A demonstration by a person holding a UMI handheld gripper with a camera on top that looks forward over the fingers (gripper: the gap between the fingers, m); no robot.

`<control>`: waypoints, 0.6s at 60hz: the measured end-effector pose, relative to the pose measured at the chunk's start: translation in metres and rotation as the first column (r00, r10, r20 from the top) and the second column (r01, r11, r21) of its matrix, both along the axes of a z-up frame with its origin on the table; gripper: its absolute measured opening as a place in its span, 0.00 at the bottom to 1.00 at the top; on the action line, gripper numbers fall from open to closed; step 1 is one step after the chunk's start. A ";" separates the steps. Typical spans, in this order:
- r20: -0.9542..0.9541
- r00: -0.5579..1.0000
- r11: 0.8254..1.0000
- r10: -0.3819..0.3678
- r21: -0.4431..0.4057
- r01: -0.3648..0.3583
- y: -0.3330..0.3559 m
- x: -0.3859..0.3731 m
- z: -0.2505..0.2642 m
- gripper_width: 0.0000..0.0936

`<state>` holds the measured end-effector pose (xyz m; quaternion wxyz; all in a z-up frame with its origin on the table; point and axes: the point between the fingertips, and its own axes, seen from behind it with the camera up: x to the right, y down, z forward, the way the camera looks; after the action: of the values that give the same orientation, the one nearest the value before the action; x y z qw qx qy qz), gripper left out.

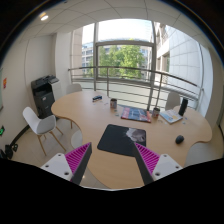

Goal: Arrange mouse

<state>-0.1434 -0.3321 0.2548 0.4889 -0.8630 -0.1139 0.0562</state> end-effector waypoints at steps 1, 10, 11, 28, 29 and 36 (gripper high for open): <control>0.002 1.000 1.000 -0.006 -0.005 0.006 0.000 0.002 -0.002 0.91; 0.017 0.997 0.995 -0.070 -0.067 0.071 0.002 0.048 -0.039 0.90; 0.020 0.997 0.994 -0.079 -0.075 0.080 0.002 0.054 -0.044 0.90; 0.102 0.962 0.951 -0.255 -0.155 0.269 0.044 0.235 -0.150 0.91; 0.108 0.959 0.949 -0.263 -0.152 0.278 0.050 0.246 -0.155 0.91; 0.117 0.942 0.938 -0.316 -0.111 0.328 0.104 0.319 -0.183 0.91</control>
<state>0.1758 -0.2283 0.0720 0.4286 -0.9015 0.0093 -0.0595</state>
